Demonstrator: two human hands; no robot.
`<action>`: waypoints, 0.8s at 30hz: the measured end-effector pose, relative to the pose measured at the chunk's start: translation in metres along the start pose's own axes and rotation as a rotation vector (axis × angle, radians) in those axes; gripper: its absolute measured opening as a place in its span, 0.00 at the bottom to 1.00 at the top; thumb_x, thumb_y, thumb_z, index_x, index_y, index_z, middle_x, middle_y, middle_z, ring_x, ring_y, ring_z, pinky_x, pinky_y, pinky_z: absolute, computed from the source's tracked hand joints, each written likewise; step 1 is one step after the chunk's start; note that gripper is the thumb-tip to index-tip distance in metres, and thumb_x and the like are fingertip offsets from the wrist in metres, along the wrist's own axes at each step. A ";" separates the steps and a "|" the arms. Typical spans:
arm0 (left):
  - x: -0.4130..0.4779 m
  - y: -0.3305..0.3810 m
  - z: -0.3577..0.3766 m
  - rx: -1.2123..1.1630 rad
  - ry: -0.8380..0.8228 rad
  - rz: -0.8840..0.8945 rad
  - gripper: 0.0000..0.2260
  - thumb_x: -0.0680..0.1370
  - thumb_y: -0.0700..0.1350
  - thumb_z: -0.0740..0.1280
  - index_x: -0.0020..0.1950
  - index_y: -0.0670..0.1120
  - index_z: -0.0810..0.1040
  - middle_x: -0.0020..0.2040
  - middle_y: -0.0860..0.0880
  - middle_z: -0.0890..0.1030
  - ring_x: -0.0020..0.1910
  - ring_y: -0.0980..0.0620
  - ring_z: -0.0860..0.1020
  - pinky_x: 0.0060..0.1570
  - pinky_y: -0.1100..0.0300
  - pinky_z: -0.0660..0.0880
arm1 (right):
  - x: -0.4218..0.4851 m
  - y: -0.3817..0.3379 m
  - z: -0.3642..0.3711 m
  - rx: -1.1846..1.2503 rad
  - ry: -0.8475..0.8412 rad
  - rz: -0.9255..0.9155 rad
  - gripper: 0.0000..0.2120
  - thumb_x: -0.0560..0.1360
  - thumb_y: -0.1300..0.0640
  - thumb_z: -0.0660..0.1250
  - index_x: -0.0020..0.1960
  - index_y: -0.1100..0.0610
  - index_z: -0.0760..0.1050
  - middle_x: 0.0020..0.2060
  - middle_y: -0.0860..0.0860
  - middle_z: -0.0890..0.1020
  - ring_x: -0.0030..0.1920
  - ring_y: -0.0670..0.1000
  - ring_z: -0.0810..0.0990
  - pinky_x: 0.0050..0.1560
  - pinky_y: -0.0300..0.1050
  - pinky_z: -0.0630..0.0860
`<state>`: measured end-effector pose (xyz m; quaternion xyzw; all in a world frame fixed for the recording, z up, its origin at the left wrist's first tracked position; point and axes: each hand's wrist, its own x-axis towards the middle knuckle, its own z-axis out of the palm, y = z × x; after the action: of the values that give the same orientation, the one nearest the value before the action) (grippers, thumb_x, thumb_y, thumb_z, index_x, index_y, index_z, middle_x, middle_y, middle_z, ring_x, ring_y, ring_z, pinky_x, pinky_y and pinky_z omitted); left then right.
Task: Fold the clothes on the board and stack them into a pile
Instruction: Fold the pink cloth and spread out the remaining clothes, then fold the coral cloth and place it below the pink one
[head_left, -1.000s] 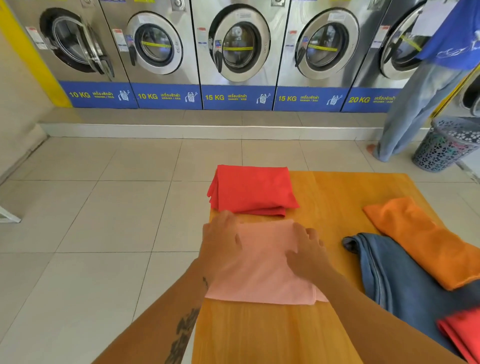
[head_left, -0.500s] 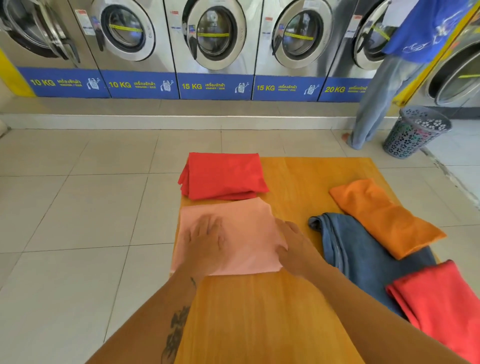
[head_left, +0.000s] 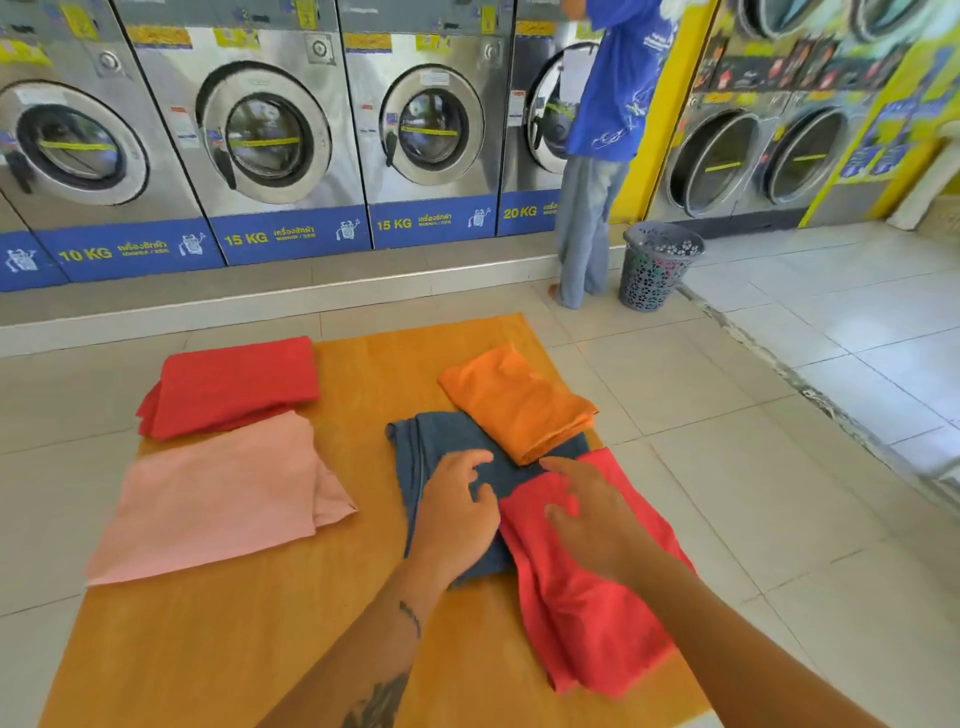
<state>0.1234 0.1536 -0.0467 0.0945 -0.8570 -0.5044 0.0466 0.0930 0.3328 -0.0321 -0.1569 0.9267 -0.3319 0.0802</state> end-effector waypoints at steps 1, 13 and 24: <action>-0.005 0.006 0.016 -0.002 -0.019 -0.011 0.17 0.79 0.40 0.61 0.67 0.51 0.73 0.61 0.58 0.72 0.64 0.56 0.73 0.59 0.63 0.68 | -0.003 0.013 -0.009 -0.016 0.000 0.022 0.26 0.74 0.60 0.67 0.71 0.58 0.69 0.68 0.54 0.74 0.69 0.54 0.72 0.66 0.35 0.60; 0.006 0.018 0.062 0.308 -0.351 -0.226 0.32 0.76 0.51 0.61 0.79 0.55 0.55 0.70 0.49 0.70 0.65 0.45 0.73 0.62 0.46 0.73 | -0.047 0.110 -0.037 0.185 -0.109 0.596 0.35 0.73 0.54 0.66 0.77 0.51 0.56 0.68 0.55 0.72 0.61 0.58 0.76 0.57 0.53 0.75; -0.027 0.025 0.046 0.036 -0.262 -0.189 0.25 0.73 0.32 0.59 0.61 0.58 0.73 0.50 0.55 0.80 0.43 0.51 0.81 0.39 0.60 0.77 | -0.055 0.110 -0.030 0.233 -0.145 0.536 0.20 0.69 0.52 0.72 0.58 0.55 0.71 0.51 0.48 0.78 0.50 0.52 0.77 0.50 0.48 0.74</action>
<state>0.1386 0.2107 -0.0467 0.1089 -0.8519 -0.4992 -0.1149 0.1105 0.4497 -0.0778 0.0800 0.8827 -0.3907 0.2485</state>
